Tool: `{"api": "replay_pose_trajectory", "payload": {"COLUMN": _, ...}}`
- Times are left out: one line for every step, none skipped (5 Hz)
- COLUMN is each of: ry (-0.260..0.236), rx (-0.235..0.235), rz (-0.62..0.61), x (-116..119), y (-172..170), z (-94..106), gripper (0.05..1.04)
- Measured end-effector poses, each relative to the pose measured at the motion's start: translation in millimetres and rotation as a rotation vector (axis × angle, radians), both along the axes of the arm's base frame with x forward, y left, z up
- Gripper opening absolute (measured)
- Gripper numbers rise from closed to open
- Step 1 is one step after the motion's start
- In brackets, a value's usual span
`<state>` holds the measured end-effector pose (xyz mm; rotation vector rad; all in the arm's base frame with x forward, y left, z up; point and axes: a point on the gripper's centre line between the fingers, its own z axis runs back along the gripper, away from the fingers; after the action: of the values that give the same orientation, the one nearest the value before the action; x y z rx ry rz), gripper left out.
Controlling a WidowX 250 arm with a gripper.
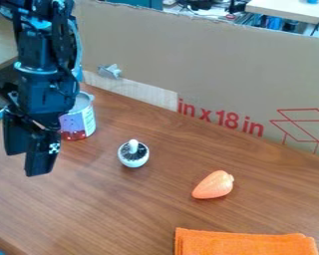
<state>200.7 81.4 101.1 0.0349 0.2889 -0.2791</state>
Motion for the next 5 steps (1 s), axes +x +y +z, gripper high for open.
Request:
{"api": "replay_pose_trajectory", "payload": {"ry": 0.018, "rx": -0.006, "rz": 0.005, "x": -1, "y": -1, "z": -4.9, "gripper": 1.003}}
{"api": "replay_pose_trajectory", "payload": {"ry": -0.045, "rx": 0.025, "rz": -0.024, "x": 14, "y": -37, "z": -6.4, "gripper": 1.003}}
{"api": "replay_pose_trajectory", "payload": {"ry": -0.102, "rx": 0.046, "rz": -0.104, "x": 27, "y": -91, "z": -3.4, "gripper": 1.003}}
{"api": "replay_pose_trajectory", "payload": {"ry": -0.164, "rx": 0.064, "rz": -0.106, "x": 37, "y": -140, "z": -12.1, "gripper": 1.003}}
{"api": "replay_pose_trajectory", "payload": {"ry": -0.194, "rx": 0.026, "rz": -0.048, "x": 46, "y": -187, "z": -23.3, "gripper": 1.003}}
